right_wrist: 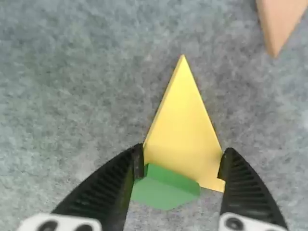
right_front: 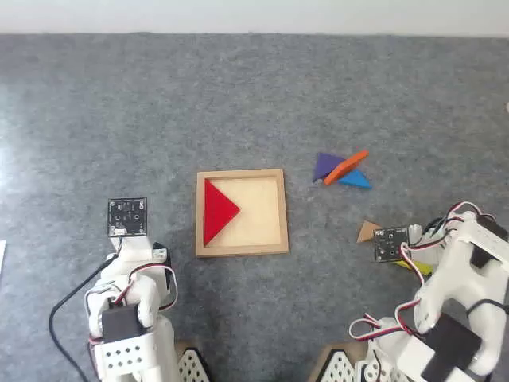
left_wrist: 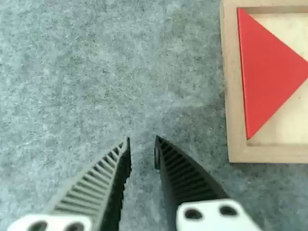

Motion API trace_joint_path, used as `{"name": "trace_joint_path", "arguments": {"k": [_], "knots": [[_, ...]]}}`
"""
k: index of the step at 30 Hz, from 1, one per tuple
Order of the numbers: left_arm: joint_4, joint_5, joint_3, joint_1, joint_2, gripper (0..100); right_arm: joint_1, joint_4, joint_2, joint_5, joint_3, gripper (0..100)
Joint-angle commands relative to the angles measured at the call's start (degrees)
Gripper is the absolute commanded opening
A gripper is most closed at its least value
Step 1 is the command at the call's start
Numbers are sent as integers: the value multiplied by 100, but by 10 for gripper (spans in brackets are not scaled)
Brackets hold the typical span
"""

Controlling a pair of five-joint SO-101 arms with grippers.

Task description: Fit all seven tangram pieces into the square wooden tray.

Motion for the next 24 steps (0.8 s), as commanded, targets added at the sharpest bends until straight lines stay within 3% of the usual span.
{"name": "trace_joint_path", "arguments": {"k": [1,11,19,24], "knots": [[18,-9,-66,0,-105,82,224,-84,-268,457,-9,310],[18,-9,-66,0,-105,82,778,-198,-207,1336,9,322],[18,-9,-66,0,-105,82,646,-1895,-233,1451,1222,383],[18,-9,-66,0,-105,82,382,-2044,-259,1442,1398,384]]}}
